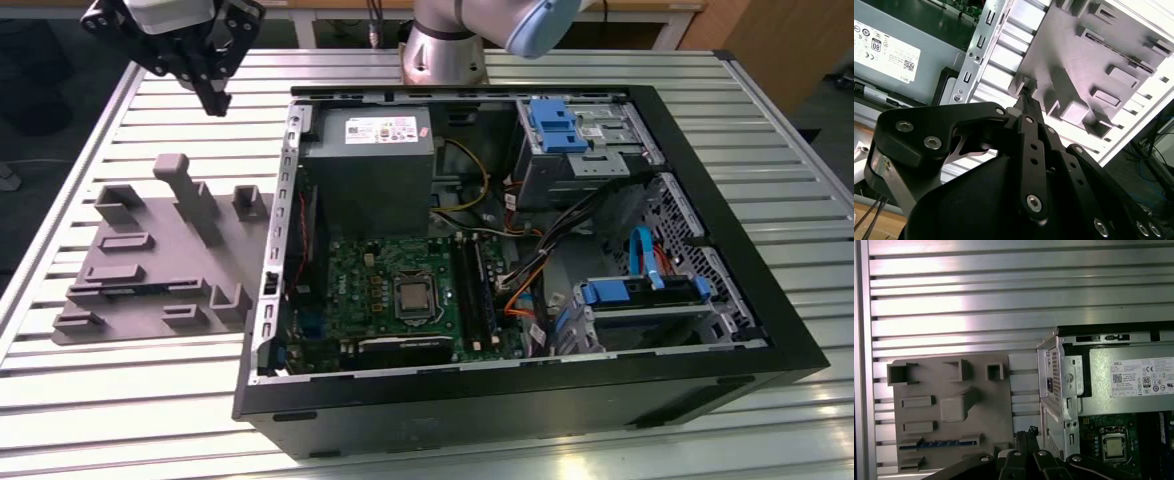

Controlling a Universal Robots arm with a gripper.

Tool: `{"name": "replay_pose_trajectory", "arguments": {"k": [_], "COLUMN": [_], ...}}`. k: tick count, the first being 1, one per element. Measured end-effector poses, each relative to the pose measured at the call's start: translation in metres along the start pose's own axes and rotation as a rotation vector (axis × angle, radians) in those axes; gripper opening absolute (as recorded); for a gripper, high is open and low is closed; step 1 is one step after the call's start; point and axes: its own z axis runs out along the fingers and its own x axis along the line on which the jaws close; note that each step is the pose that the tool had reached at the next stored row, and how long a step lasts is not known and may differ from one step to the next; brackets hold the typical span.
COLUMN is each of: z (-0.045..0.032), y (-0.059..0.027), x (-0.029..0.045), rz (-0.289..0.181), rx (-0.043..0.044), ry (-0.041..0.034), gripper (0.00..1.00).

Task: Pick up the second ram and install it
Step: 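Reach for the second ram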

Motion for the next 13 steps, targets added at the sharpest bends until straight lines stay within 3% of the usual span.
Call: {"name": "replay_pose_trajectory", "arguments": {"k": [13], "z": [-0.0001], "y": [-0.0009], "x": [0.0113], "rz": [0.0], "rx": [0.0], "ry": [0.0], "gripper": [0.11]}}
